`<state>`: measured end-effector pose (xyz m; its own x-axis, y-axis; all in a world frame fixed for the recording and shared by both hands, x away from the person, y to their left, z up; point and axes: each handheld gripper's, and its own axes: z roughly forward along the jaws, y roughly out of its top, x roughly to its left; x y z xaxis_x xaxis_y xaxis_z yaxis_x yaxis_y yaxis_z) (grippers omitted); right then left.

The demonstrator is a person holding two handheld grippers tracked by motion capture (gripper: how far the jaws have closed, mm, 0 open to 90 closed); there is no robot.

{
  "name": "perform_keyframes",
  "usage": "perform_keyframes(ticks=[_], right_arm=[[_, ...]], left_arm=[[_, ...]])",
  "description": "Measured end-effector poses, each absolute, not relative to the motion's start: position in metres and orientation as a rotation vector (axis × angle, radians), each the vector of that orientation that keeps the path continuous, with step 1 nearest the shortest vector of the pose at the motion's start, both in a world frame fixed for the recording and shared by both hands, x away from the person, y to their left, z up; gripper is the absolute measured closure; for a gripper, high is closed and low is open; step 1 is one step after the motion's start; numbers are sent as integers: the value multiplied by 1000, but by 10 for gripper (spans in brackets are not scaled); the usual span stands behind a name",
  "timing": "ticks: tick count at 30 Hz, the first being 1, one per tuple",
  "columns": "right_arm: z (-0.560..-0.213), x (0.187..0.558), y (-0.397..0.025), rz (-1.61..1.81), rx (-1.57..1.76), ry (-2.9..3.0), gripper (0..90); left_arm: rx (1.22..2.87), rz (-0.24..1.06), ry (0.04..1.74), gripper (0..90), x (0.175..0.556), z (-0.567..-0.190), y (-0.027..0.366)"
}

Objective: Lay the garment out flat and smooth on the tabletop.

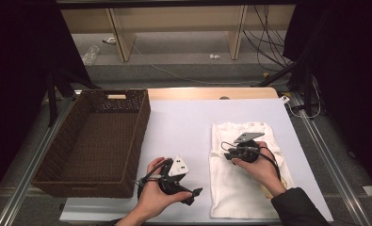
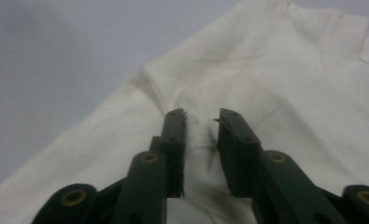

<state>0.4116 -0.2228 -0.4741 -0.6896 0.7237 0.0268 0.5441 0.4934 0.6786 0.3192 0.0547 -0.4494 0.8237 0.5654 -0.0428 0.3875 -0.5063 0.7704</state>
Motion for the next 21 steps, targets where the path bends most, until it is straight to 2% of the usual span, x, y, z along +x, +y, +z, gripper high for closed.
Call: perform_keyframes(ticks=[6, 12, 21], right_arm=[[-468, 409, -225, 996, 1088, 2447, 844], [-449, 406, -240, 1078, 1102, 2302, 852], [-420, 404, -287, 1113, 1159, 2081, 852]], left_arm=[[2172, 273, 694, 0, 319, -450, 54], [2165, 275, 695, 2, 319, -449, 55], [2152, 276, 704, 6, 319, -449, 55]])
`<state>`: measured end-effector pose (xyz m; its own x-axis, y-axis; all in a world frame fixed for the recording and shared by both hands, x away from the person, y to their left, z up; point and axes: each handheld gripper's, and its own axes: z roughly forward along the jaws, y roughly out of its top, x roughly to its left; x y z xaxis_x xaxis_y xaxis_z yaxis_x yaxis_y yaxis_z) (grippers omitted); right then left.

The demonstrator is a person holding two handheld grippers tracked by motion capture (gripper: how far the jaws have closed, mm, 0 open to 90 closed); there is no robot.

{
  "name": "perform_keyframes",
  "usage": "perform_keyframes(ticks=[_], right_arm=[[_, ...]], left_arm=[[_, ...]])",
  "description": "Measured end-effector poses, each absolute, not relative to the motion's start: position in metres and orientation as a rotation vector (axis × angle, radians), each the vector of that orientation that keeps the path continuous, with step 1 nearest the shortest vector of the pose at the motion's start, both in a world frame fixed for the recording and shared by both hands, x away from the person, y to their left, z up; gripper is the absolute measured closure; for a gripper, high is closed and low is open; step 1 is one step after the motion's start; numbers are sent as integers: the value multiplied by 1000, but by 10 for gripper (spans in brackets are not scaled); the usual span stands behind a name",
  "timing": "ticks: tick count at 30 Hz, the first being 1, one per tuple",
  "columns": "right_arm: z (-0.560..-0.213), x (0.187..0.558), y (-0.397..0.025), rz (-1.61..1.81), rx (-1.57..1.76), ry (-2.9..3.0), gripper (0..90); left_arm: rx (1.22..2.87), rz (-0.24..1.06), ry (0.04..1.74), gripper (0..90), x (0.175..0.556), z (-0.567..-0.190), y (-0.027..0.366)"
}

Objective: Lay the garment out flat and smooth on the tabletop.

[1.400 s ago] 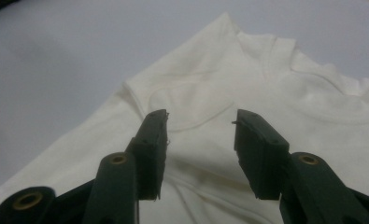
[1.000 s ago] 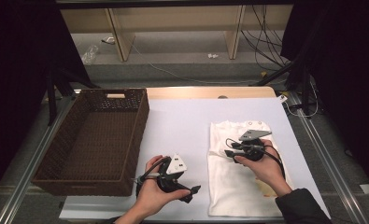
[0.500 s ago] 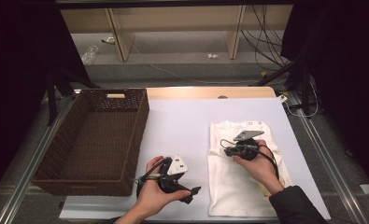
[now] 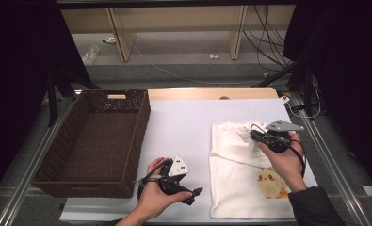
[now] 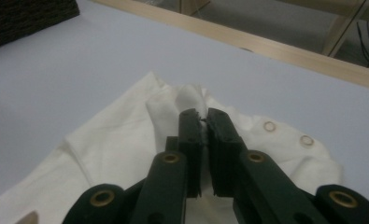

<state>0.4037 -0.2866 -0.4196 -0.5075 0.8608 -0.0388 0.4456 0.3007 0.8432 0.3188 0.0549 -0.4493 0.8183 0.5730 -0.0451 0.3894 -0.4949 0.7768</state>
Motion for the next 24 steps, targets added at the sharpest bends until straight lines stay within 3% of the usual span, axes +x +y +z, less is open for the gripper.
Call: perform_keyframes(ticks=[24], right_arm=[[-385, 394, -392, 1100, 1344, 1730, 852]], left_arm=[[2142, 283, 712, 16, 320, -449, 56]])
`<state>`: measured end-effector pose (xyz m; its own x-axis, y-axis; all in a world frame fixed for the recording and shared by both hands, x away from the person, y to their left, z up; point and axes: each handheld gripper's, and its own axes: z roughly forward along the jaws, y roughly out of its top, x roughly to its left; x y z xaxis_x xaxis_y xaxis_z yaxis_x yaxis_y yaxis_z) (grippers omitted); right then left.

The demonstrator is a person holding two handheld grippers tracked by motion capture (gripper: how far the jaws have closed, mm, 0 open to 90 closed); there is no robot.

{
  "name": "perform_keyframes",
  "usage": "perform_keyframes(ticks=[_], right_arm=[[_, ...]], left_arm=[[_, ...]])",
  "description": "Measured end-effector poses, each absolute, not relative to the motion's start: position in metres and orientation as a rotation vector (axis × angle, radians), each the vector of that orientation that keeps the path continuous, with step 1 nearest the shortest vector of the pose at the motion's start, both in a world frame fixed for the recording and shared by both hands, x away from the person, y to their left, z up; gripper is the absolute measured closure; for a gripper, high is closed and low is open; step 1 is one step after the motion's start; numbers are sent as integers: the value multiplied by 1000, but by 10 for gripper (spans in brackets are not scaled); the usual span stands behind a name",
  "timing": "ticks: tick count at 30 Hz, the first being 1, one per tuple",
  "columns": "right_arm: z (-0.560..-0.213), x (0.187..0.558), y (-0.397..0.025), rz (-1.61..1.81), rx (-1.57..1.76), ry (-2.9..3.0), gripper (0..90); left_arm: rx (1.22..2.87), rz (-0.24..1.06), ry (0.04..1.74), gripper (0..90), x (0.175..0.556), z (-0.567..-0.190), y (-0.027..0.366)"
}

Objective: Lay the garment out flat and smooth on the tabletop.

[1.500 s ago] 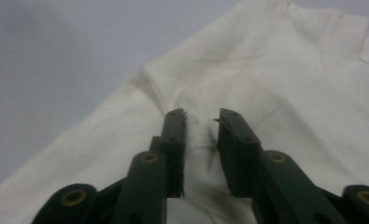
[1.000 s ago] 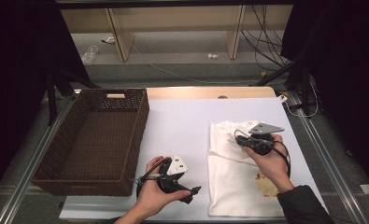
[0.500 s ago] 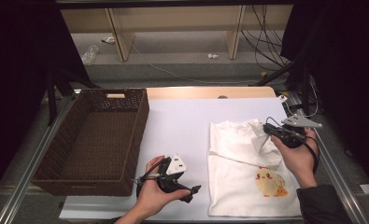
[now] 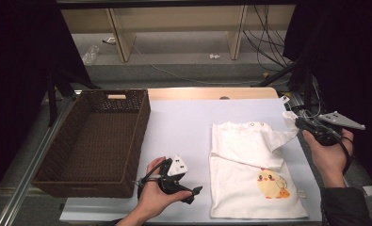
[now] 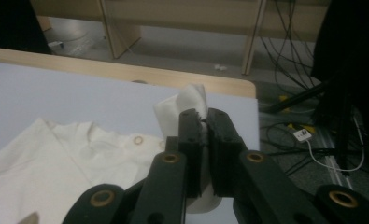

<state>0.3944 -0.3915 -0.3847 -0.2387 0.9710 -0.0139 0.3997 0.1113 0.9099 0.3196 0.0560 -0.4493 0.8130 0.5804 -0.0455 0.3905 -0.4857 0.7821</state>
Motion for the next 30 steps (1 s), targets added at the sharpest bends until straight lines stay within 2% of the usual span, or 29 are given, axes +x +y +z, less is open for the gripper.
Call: perform_keyframes(ticks=[10, 18, 25, 30], right_arm=[[-384, 390, -428, 1007, 1375, 1631, 852], [-397, 391, -452, 872, 1391, 1578, 844], [-423, 392, -476, 704, 1485, 1515, 749], [-422, 391, -476, 698, 1499, 1522, 729]], left_arm=[[2141, 285, 713, 17, 320, -449, 56], [2140, 283, 713, 17, 320, -450, 56], [2142, 282, 712, 18, 320, -450, 55], [2143, 282, 710, 18, 319, -450, 55]])
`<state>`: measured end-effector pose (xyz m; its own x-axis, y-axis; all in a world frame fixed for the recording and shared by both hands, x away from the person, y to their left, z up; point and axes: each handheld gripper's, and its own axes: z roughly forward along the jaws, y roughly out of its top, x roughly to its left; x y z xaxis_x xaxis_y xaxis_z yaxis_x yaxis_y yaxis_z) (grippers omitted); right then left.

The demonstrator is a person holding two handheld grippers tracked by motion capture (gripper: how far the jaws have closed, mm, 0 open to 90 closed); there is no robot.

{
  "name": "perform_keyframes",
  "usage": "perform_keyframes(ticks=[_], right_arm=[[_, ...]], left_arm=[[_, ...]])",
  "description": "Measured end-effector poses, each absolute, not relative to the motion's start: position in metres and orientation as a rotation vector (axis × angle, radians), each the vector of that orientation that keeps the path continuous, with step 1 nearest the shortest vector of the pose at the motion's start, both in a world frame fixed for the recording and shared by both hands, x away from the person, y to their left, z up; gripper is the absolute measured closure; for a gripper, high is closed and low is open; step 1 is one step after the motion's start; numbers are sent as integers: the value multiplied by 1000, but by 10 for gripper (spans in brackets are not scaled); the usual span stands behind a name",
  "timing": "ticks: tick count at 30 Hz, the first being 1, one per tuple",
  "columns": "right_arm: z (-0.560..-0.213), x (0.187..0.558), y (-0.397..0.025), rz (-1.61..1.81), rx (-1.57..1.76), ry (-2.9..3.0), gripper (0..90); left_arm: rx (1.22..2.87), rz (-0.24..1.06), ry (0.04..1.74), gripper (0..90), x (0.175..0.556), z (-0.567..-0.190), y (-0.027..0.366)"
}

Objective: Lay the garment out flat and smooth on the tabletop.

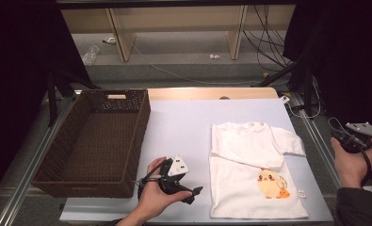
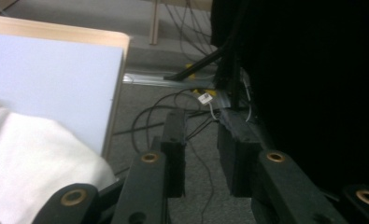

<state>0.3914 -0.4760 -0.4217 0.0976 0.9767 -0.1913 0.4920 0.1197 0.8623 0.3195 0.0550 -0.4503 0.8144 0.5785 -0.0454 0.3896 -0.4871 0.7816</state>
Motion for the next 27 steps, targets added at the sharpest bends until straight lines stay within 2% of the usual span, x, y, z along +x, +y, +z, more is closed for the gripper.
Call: perform_keyframes(ticks=[6, 13, 27], right_arm=[[-428, 399, -461, 737, 1521, 1636, 699], [-440, 407, -447, 773, 1570, 1777, 618], [-455, 411, -431, 800, 1620, 1913, 635]], left_arm=[[2140, 284, 711, 18, 319, -450, 55], [2142, 285, 711, 18, 319, -450, 55], [2146, 282, 708, 18, 319, -451, 54]])
